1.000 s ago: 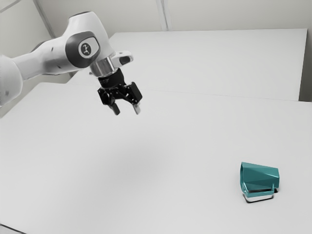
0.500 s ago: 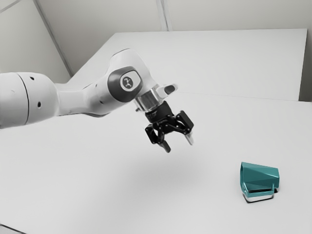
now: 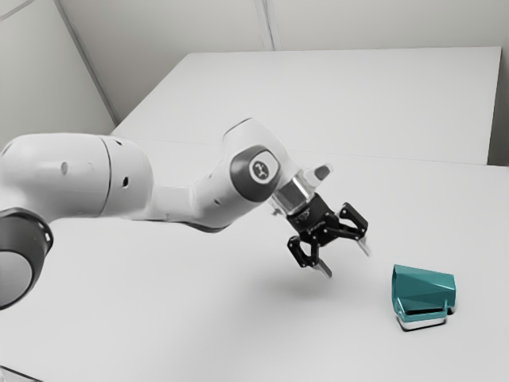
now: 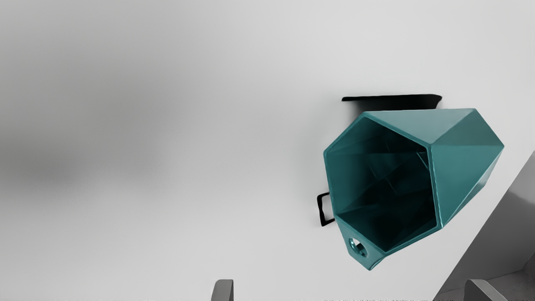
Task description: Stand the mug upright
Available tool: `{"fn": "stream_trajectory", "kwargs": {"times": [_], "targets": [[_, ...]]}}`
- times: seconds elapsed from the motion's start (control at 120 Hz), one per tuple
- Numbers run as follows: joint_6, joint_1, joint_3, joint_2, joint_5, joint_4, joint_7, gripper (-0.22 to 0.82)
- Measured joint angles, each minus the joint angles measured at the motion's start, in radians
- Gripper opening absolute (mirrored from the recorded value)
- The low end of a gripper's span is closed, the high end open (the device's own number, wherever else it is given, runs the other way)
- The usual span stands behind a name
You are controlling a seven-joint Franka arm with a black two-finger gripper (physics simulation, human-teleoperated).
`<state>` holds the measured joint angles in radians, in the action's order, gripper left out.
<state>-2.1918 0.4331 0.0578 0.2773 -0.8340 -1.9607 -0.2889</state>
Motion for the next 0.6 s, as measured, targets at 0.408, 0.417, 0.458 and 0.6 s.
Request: {"fn": "stream_trajectory", "kwargs": {"times": [0.408, 0.417, 0.458, 0.6], "targets": [[-0.06, 0.053, 0.017, 0.097, -0.123, 0.056, -0.041, 0.6], [-0.061, 0.053, 0.017, 0.101, -0.124, 0.059, -0.041, 0.6], [-0.07, 0.053, 0.017, 0.118, -0.126, 0.074, -0.042, 0.6], [-0.092, 0.059, 0.017, 0.147, -0.134, 0.108, -0.044, 0.6]]}}
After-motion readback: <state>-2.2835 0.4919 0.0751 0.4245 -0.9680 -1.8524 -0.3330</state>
